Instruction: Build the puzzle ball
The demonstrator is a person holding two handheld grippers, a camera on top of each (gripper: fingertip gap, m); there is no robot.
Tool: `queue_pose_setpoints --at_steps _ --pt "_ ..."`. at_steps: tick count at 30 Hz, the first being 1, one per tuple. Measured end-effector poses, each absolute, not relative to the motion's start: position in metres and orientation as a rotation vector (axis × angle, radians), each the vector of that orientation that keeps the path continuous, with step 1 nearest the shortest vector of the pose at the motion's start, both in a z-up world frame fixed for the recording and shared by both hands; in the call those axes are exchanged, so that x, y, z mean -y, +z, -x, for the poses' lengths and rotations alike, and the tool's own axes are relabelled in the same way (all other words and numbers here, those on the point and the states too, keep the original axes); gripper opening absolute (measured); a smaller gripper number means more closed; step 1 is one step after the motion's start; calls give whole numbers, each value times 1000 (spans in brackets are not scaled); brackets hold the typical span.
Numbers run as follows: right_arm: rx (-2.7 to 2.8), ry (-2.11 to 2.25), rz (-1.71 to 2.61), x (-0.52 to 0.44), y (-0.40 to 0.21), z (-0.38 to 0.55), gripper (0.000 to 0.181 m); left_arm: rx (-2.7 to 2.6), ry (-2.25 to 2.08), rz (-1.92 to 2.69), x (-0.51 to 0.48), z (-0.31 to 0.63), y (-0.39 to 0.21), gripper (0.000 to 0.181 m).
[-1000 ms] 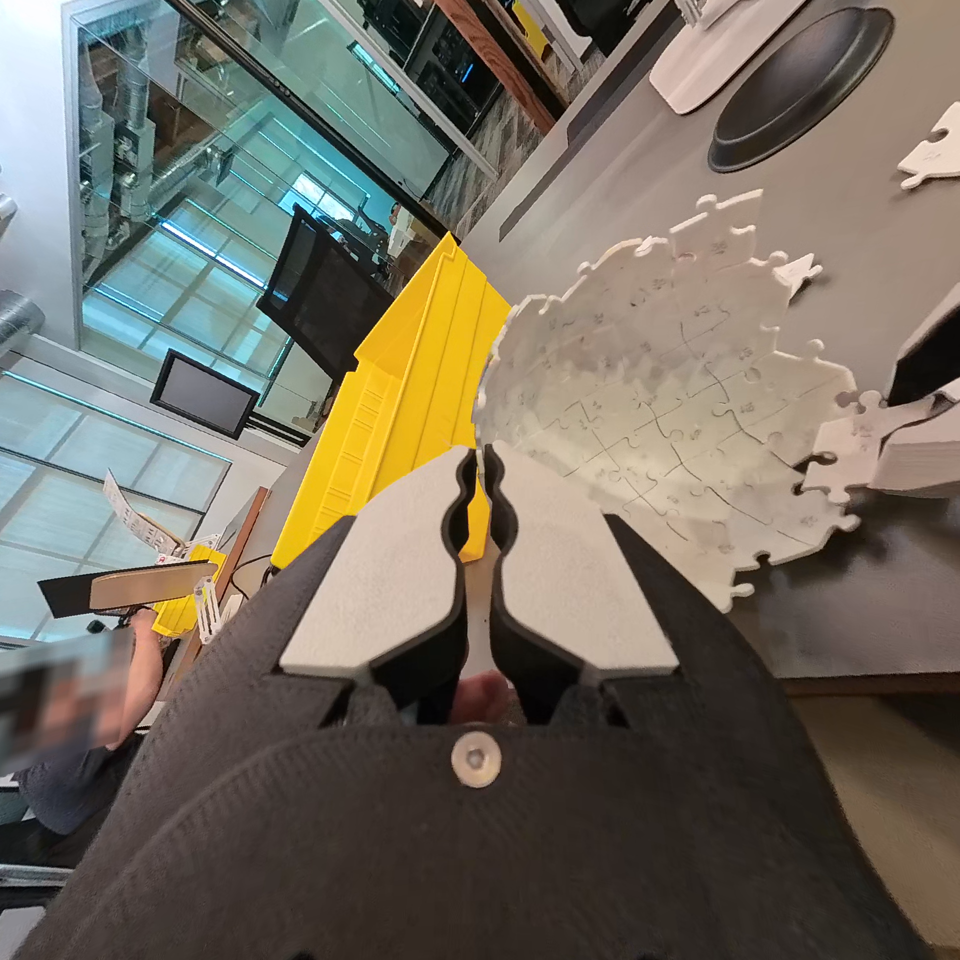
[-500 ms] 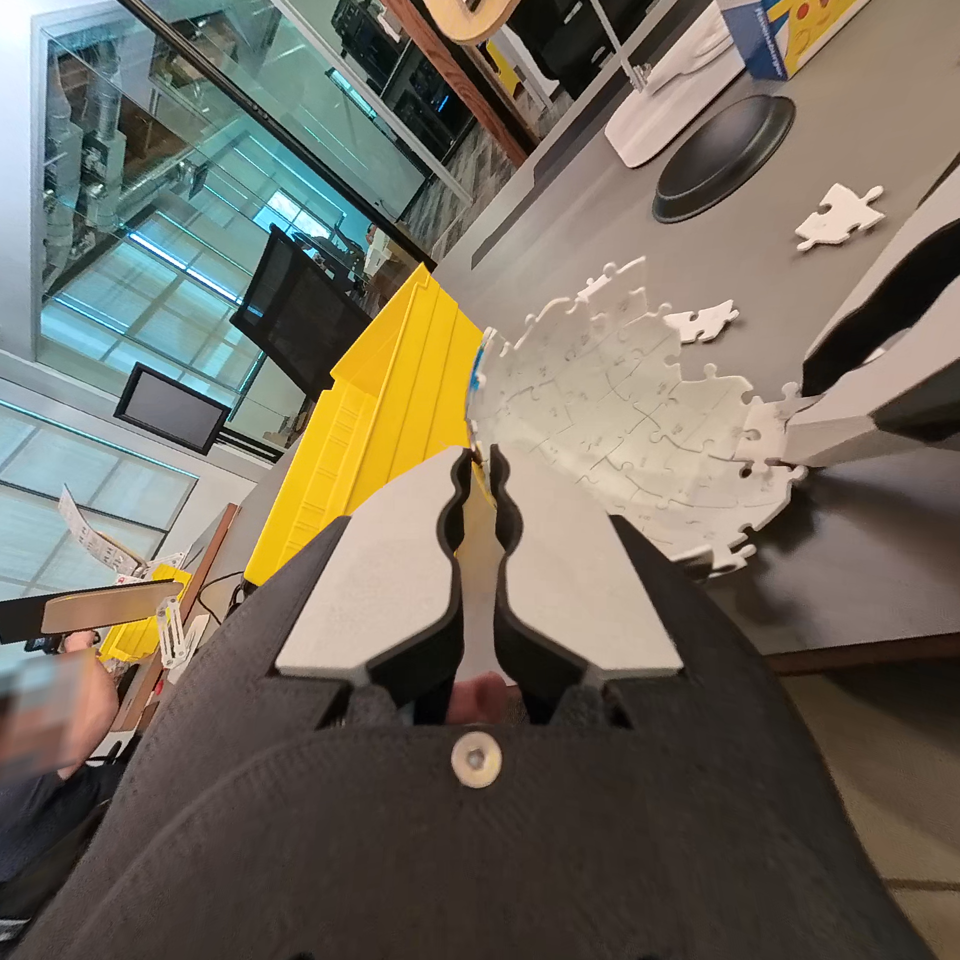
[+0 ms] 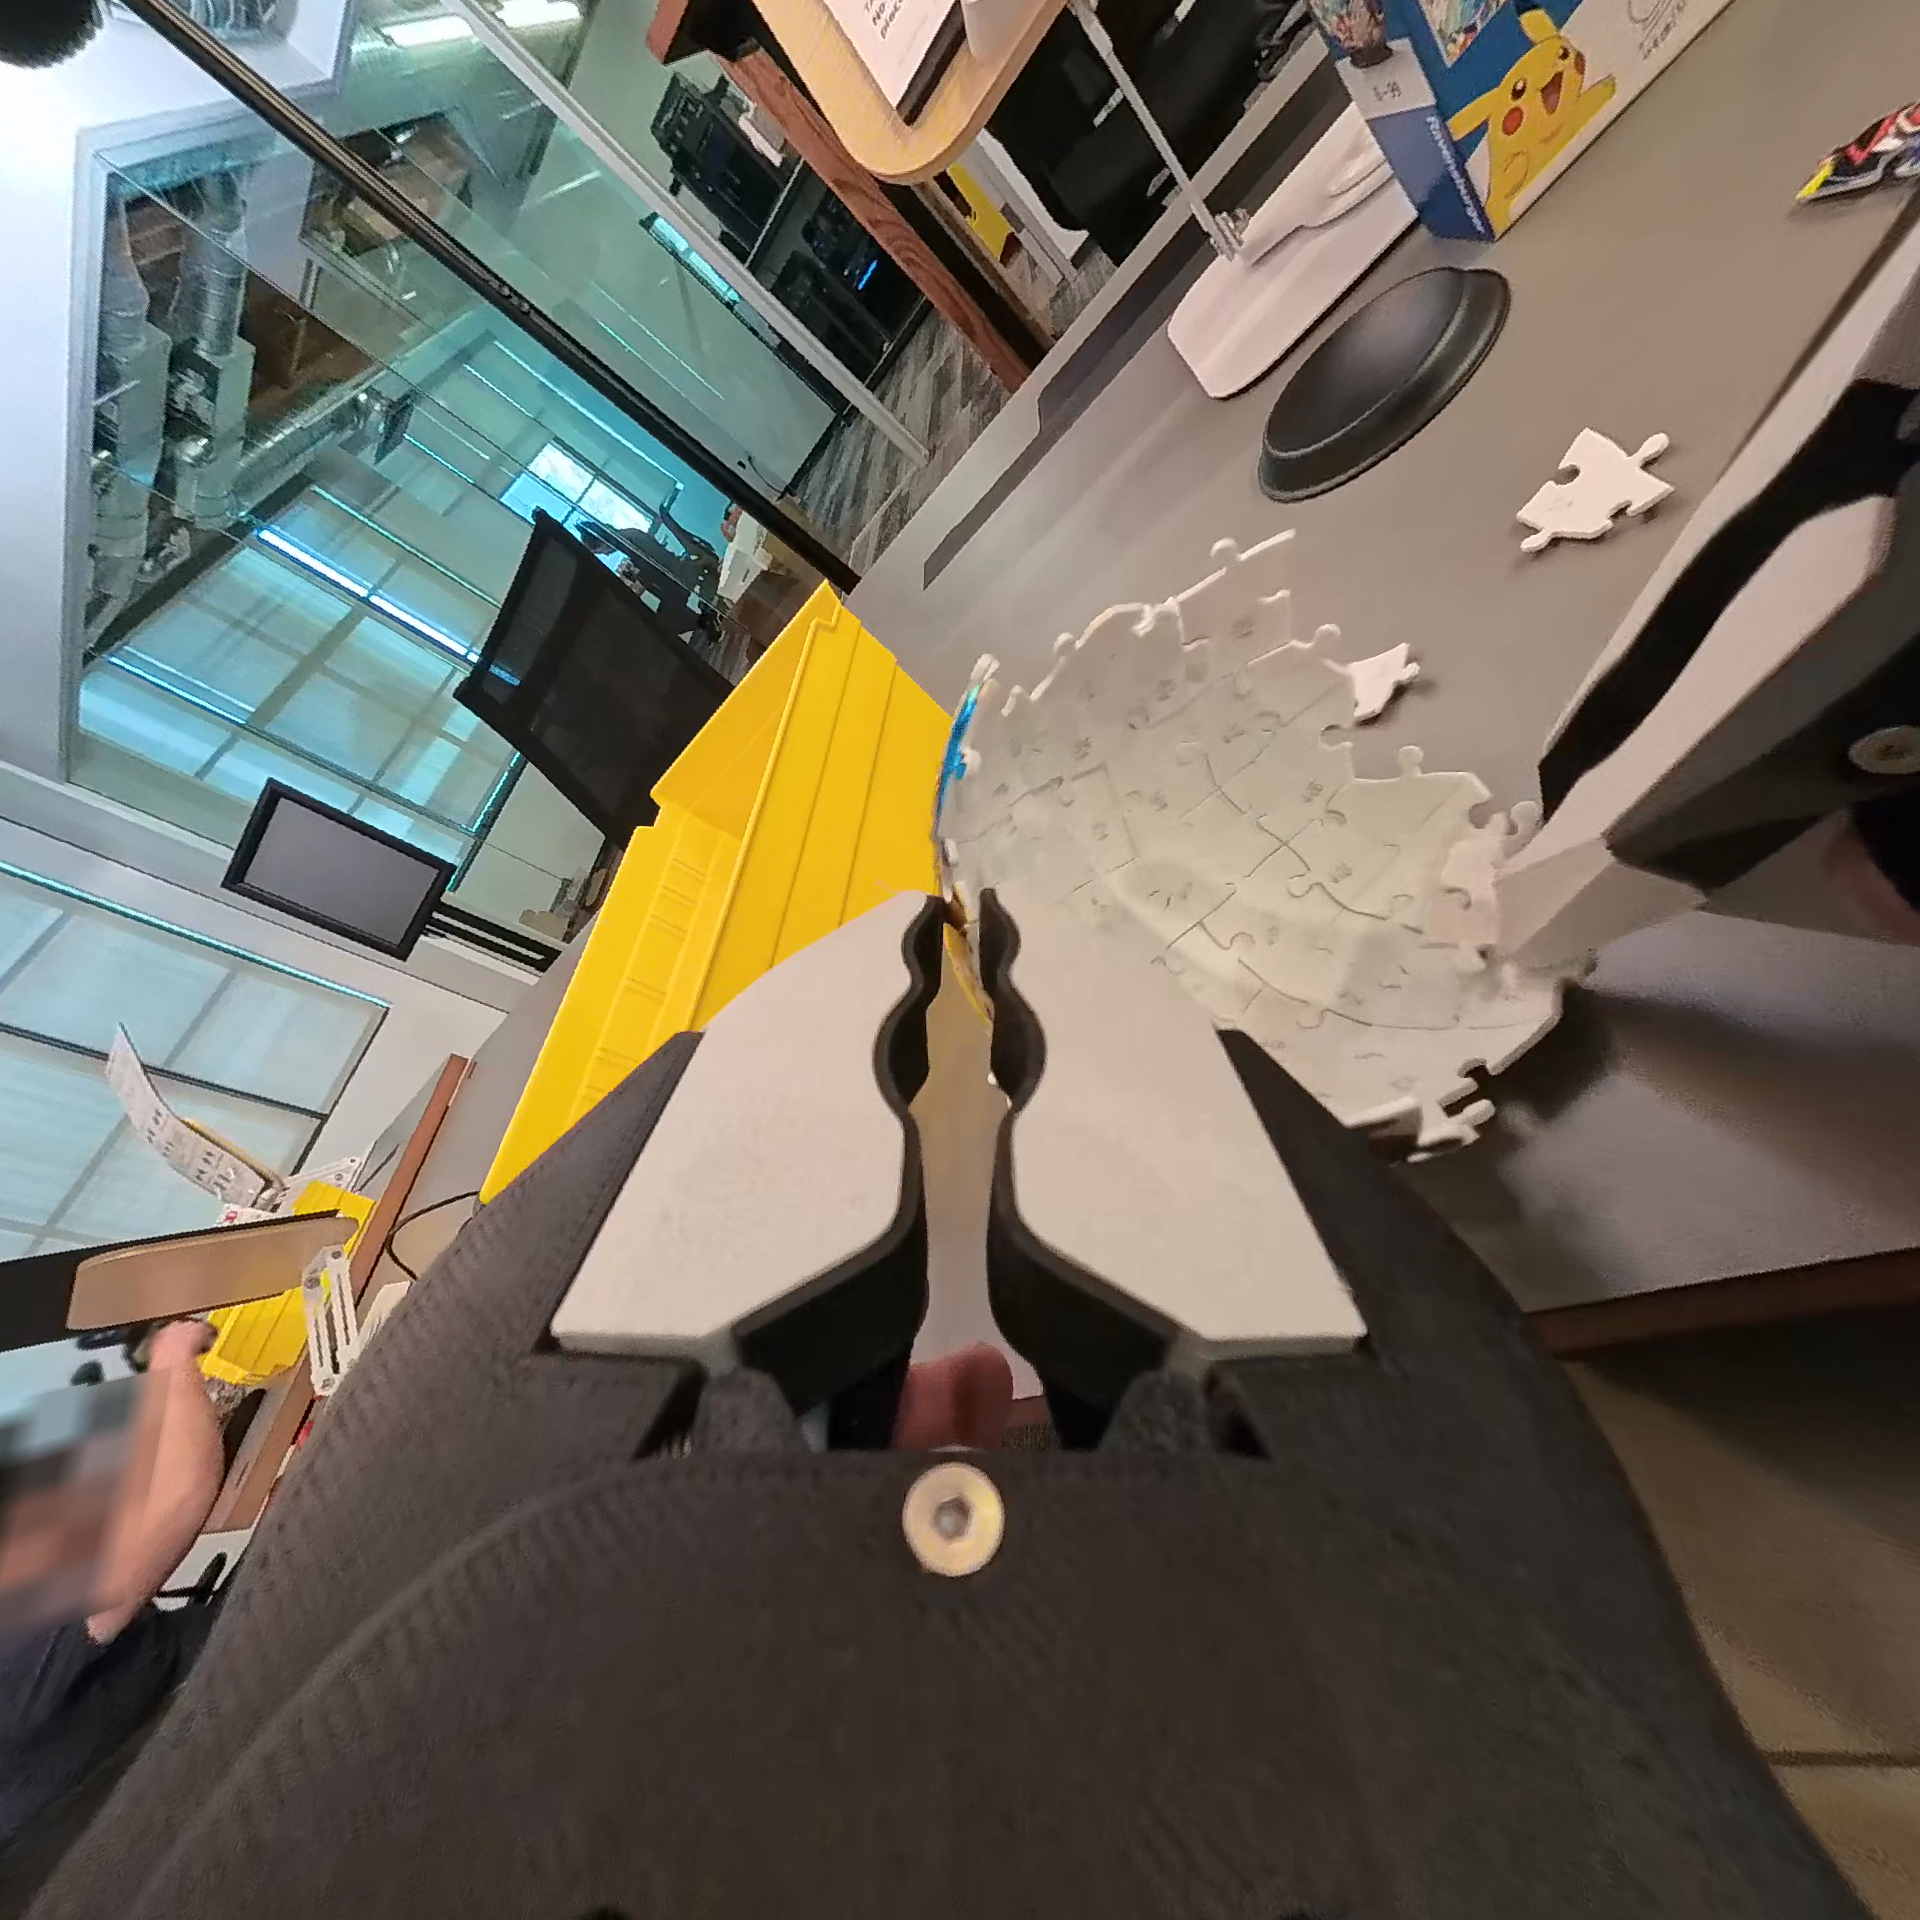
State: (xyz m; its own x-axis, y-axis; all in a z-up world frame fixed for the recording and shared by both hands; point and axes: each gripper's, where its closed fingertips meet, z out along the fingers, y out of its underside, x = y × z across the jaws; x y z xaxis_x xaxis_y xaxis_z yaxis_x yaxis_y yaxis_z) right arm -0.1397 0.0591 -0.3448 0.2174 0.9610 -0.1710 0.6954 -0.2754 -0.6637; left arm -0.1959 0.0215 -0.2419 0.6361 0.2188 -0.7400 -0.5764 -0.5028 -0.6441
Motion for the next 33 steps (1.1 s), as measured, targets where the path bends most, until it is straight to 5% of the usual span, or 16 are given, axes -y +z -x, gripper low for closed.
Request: queue_pose_setpoints --at_steps 9,33 --pt "1529 773 2036 -60 -341 136 37 -294 1001 1853 -21 195 -243 6" --pt "1519 764 2026 -65 -346 138 24 -327 1001 1833 -21 186 -242 6"
